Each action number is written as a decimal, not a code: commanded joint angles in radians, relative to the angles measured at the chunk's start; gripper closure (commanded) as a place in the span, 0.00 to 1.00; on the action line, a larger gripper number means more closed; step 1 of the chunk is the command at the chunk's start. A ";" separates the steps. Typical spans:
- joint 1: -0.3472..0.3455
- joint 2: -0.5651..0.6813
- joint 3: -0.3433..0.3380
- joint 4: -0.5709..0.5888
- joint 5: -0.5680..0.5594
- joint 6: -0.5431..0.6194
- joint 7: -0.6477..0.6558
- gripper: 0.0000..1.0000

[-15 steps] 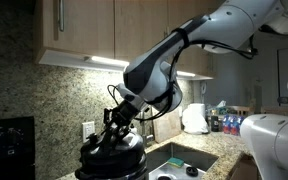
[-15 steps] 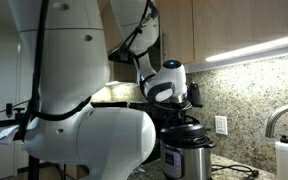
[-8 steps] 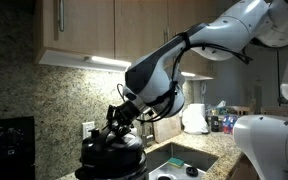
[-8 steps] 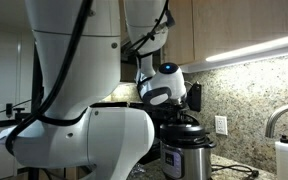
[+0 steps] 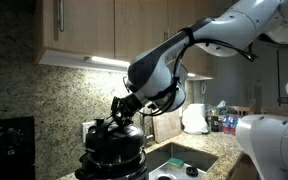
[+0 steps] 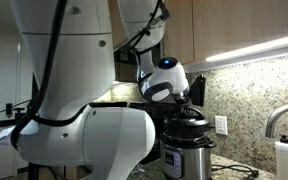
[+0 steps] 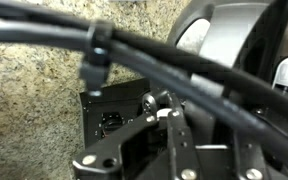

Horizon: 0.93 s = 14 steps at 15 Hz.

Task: Remove the lid from the rice cooker and put it on the right side of the counter

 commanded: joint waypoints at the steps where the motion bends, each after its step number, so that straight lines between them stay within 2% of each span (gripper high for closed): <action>1: -0.064 0.003 0.076 -0.003 -0.002 0.011 0.024 0.97; 4: -0.029 0.013 0.067 -0.012 0.021 0.016 0.004 0.96; 11: 0.002 0.036 0.062 -0.017 0.047 0.020 0.009 0.97; 14: -0.011 0.069 0.043 -0.018 0.021 -0.008 0.000 0.96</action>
